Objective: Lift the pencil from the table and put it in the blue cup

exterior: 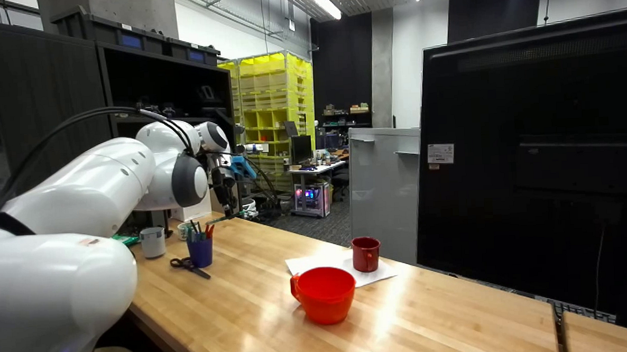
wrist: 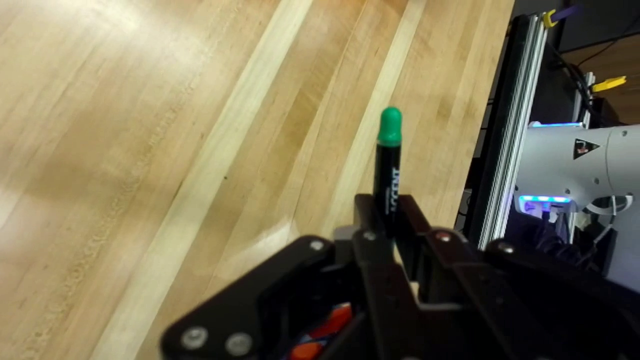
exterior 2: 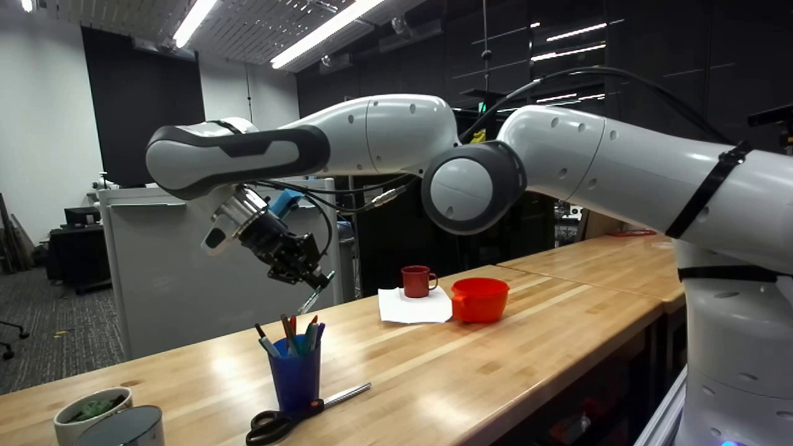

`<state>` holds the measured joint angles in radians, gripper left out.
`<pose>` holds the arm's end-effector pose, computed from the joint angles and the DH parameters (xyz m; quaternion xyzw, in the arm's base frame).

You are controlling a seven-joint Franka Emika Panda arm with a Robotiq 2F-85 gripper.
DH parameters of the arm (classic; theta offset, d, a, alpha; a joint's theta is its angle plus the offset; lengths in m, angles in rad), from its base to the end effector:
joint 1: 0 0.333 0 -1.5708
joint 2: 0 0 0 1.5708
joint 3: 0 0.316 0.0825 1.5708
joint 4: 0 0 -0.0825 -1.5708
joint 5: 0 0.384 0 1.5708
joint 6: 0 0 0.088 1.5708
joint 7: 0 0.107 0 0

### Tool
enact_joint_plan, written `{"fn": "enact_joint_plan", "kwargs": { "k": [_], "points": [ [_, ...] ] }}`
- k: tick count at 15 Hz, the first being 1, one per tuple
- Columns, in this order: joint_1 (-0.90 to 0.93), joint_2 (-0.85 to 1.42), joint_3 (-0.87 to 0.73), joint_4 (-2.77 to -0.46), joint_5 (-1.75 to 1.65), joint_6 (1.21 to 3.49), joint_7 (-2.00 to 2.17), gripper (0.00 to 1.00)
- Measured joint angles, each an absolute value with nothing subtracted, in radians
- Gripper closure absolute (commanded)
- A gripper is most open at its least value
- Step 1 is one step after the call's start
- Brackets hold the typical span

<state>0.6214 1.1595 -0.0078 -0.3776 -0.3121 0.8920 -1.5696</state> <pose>0.6027 0.3766 0.3477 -0.4789 -0.8065 0.3464 0.0108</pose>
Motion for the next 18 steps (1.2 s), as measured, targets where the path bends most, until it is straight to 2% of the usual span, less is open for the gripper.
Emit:
{"fn": "enact_joint_plan", "kwargs": {
  "k": [18],
  "points": [
    [0.674,1.204,-0.008,-0.378,-0.312,0.85,-1.512,0.97]
  ]
}}
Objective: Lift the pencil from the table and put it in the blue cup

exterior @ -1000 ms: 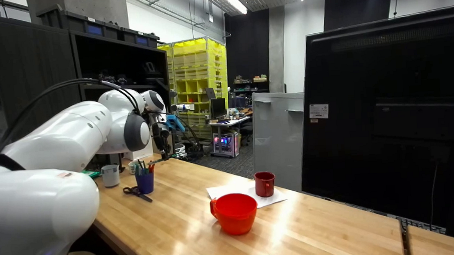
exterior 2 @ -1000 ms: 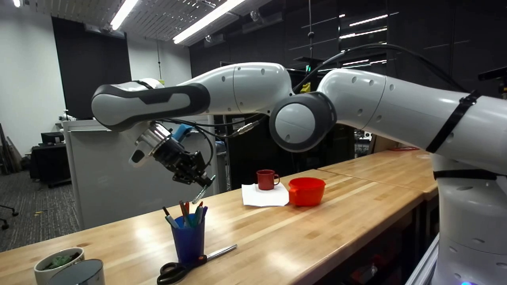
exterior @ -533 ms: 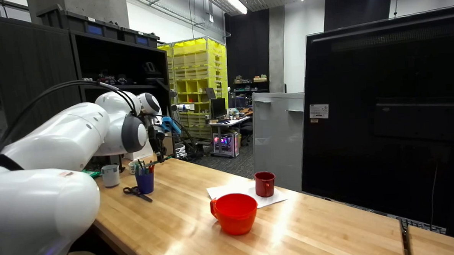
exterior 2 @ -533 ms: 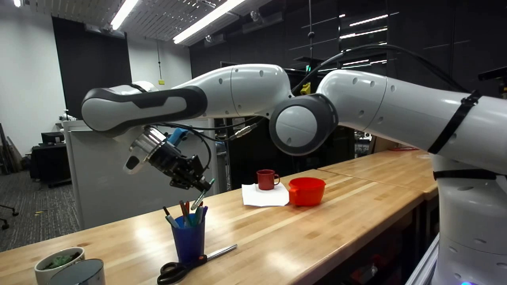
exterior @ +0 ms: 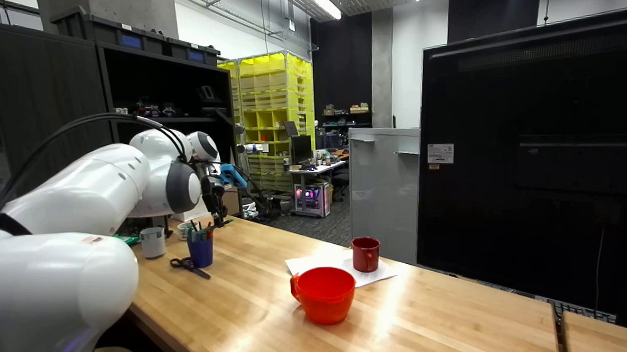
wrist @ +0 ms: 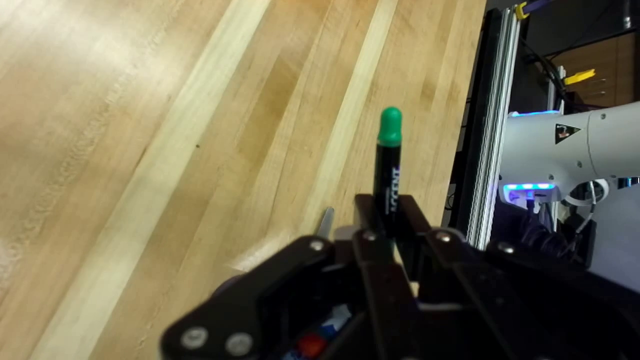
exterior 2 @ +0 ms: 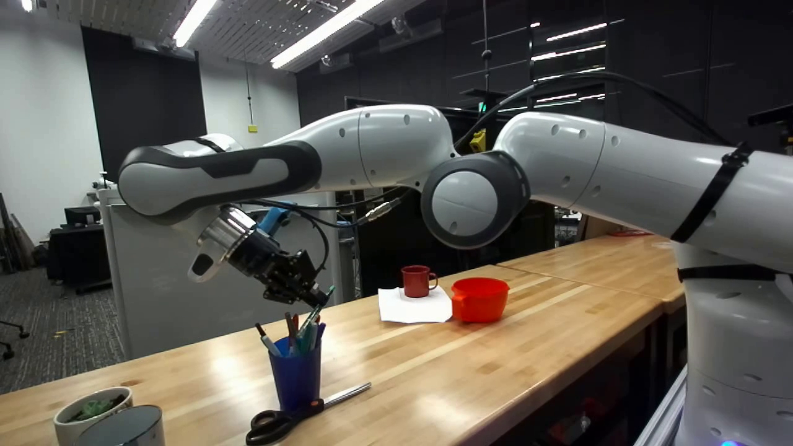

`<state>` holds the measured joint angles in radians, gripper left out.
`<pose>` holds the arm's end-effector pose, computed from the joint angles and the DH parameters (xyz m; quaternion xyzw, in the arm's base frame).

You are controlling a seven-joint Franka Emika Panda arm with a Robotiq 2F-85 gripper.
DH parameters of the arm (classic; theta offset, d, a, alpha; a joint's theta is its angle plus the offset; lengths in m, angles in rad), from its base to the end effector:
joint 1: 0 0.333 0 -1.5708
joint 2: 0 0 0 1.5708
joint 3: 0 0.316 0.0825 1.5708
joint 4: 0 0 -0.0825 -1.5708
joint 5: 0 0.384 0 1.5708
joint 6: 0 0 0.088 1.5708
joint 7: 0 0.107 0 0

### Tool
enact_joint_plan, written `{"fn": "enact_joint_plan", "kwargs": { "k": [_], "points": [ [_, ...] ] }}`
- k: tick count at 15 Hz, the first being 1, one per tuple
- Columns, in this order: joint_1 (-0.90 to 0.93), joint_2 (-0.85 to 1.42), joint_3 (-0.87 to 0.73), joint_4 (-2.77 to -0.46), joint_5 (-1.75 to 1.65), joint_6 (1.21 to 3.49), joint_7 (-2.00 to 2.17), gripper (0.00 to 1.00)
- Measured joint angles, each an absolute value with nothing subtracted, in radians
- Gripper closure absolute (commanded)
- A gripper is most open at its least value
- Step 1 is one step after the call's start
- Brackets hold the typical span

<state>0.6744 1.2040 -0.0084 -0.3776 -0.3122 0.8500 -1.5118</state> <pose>0.5774 0.4042 0.3163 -0.4743 -0.7925 0.3833 0.0077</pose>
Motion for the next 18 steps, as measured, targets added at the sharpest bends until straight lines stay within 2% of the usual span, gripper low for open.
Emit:
{"fn": "enact_joint_plan", "kwargs": {
  "k": [18],
  "points": [
    [0.718,1.224,-0.039,-0.377,-0.37,0.851,-1.46,0.97]
  ]
}}
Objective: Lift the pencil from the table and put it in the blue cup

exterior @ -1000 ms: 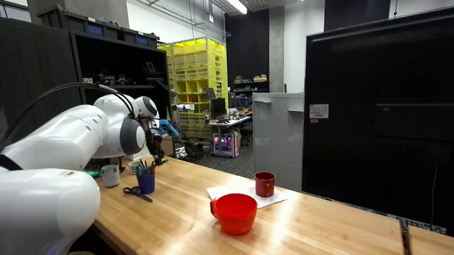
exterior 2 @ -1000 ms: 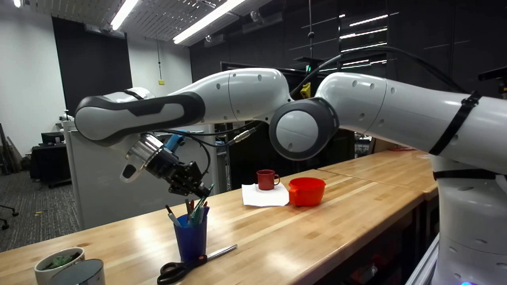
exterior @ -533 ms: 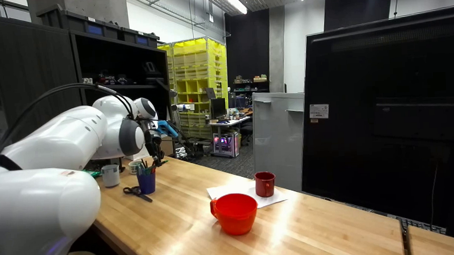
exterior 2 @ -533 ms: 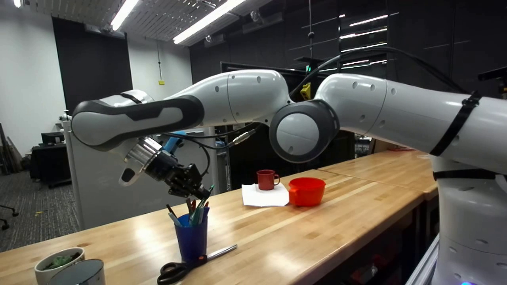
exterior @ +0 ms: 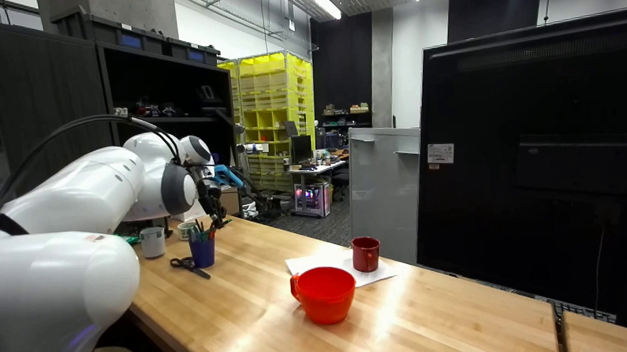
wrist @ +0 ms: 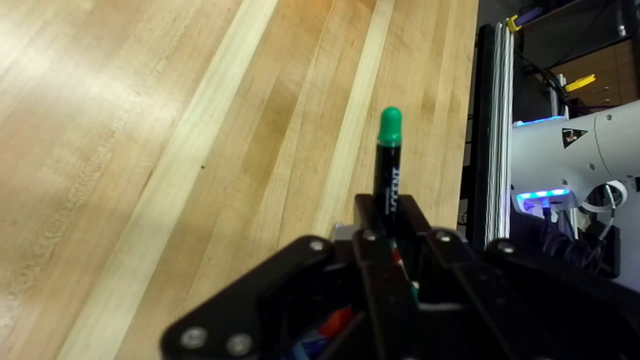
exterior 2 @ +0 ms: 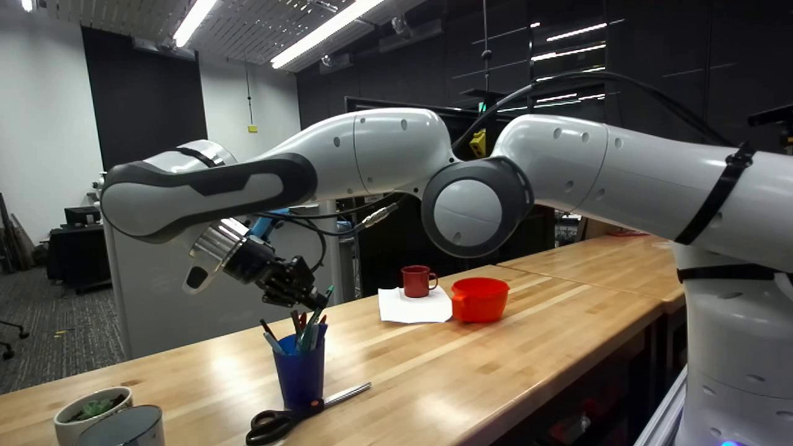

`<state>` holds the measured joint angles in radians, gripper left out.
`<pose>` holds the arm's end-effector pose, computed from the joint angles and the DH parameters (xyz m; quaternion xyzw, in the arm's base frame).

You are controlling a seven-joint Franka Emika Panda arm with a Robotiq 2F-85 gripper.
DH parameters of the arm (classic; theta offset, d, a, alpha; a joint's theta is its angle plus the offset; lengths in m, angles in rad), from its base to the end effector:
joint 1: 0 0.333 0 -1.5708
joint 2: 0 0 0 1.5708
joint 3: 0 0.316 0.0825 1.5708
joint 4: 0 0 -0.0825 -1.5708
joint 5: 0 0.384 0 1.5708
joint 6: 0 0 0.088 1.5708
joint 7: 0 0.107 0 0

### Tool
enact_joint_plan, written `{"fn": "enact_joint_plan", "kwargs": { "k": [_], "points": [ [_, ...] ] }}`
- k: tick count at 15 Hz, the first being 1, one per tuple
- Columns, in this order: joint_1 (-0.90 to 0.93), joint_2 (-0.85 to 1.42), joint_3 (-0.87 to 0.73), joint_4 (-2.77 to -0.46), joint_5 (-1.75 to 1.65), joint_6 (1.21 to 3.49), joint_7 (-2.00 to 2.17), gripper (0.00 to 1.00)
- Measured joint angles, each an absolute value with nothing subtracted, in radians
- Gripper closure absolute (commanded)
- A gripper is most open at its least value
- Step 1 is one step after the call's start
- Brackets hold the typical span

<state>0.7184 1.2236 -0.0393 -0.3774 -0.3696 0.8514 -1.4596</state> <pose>0.5687 0.4169 0.3069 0.4884 0.7726 -0.4032 0.0444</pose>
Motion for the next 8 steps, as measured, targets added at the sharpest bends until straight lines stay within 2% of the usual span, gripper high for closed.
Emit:
{"fn": "enact_joint_plan", "kwargs": {
  "k": [8],
  "points": [
    [0.773,1.226,-0.072,-0.377,-0.417,0.86,-1.418,0.97]
  ]
}}
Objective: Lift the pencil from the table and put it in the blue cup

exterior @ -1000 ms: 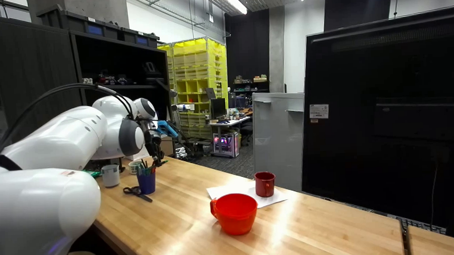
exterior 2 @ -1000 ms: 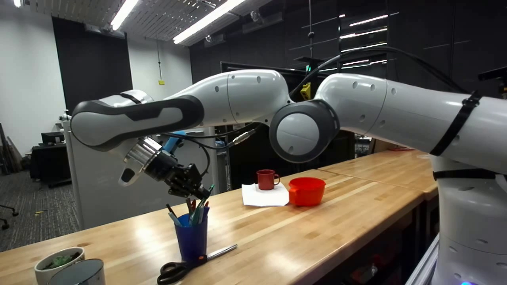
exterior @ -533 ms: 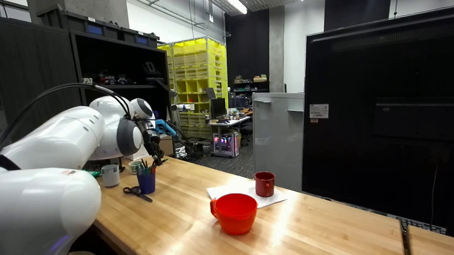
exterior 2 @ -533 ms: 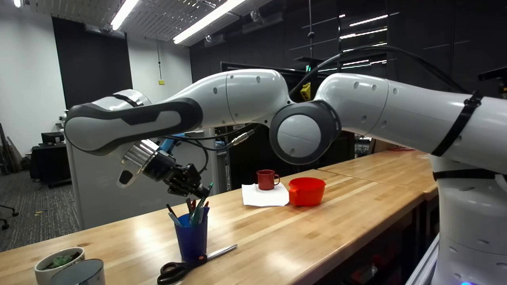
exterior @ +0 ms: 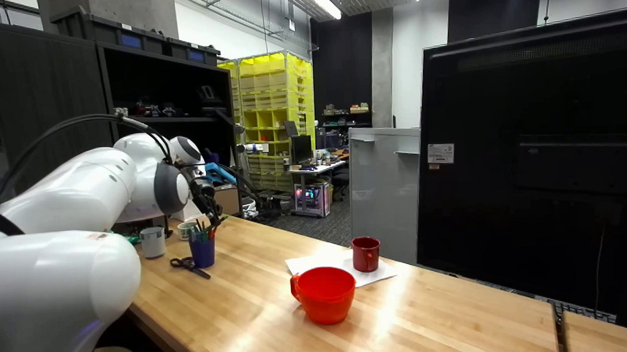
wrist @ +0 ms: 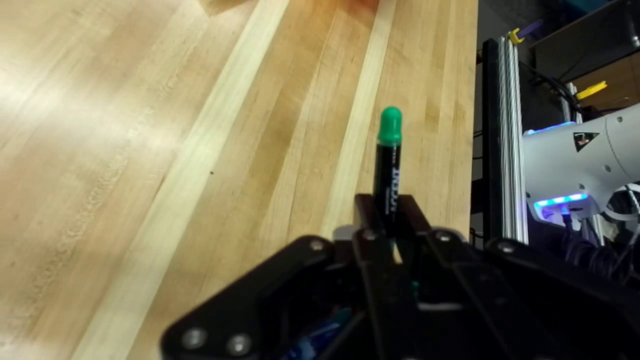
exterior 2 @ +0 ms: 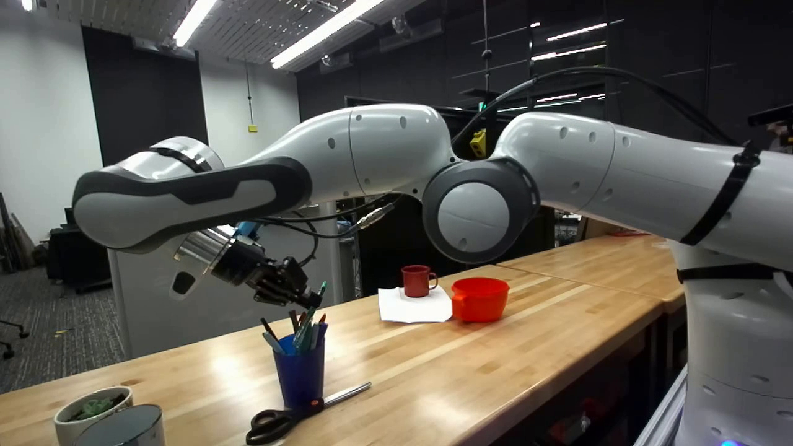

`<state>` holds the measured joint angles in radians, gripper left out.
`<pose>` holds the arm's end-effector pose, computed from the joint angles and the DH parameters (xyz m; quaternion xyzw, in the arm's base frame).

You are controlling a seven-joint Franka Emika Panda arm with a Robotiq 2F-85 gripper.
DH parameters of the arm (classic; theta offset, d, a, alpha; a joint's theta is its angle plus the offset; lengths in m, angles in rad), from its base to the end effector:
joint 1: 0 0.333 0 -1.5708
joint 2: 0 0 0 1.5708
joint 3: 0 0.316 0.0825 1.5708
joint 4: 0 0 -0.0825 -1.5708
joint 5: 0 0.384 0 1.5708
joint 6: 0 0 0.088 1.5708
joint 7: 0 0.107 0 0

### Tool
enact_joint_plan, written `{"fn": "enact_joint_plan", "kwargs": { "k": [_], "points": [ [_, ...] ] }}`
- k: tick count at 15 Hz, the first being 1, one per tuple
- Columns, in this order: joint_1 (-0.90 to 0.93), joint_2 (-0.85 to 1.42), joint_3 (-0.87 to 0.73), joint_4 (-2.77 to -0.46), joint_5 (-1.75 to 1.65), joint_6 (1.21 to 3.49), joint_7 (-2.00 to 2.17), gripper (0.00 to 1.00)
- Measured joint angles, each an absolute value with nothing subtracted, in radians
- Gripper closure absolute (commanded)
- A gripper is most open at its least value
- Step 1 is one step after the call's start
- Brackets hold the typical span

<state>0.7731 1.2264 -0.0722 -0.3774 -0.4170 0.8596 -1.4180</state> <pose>0.5554 0.4372 0.3098 0.4951 0.7611 -0.4074 0.0976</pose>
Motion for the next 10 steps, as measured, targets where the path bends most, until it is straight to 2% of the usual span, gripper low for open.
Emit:
{"fn": "enact_joint_plan", "kwargs": {
  "k": [10],
  "points": [
    [0.802,1.238,-0.11,-0.377,-0.449,0.943,-1.327,0.97]
  ]
}}
